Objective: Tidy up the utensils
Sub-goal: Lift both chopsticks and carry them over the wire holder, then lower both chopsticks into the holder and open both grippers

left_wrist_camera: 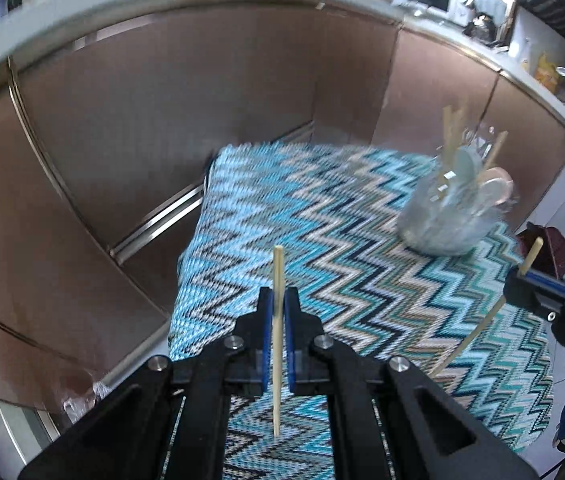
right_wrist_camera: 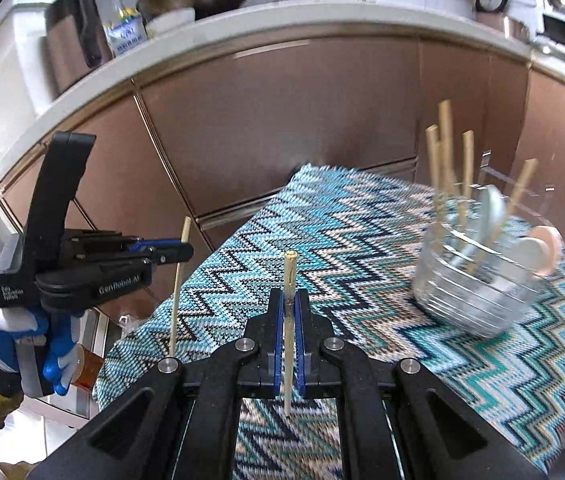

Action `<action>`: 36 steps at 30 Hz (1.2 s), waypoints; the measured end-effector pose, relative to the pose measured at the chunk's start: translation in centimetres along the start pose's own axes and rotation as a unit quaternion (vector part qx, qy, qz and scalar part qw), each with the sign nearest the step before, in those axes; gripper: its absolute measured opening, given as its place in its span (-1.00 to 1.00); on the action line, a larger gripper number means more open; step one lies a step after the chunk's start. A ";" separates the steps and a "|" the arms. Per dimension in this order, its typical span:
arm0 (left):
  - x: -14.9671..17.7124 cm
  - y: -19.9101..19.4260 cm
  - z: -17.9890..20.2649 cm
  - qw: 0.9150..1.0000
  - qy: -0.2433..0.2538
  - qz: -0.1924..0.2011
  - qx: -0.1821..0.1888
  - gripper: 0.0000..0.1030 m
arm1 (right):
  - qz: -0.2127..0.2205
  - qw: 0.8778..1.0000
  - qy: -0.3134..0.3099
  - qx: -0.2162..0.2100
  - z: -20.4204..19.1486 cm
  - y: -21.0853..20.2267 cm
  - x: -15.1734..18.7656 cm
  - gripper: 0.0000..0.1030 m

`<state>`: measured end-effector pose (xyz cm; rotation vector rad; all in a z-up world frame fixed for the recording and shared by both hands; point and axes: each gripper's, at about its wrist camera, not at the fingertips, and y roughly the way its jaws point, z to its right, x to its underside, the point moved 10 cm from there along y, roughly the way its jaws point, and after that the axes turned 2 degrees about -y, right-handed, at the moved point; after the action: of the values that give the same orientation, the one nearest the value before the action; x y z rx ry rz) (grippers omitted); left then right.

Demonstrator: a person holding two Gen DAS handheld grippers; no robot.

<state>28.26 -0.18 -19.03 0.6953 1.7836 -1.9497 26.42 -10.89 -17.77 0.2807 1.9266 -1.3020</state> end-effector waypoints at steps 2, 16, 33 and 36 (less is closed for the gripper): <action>-0.8 -1.4 1.4 1.000 0.009 0.014 0.008 -0.90 | 0.011 1.000 0.002 0.004 0.4 -1.9 0.2 -0.91; -11.1 -9.8 11.7 0.985 0.002 0.130 0.112 -0.90 | 0.110 0.993 0.009 0.048 6.5 -13.6 -5.2 -0.90; -19.3 -5.2 16.5 0.971 -0.034 0.198 0.125 -0.90 | 0.161 0.983 -0.014 0.087 10.4 -11.7 -13.6 -0.91; -19.5 -3.5 16.7 0.972 -0.032 0.204 0.115 -0.90 | 0.156 0.983 -0.017 0.097 11.1 -10.0 -13.6 -0.91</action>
<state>40.12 -17.08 -3.47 0.9748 1.2625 -1.8801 35.17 -21.89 -3.23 0.6280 1.6490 -1.2729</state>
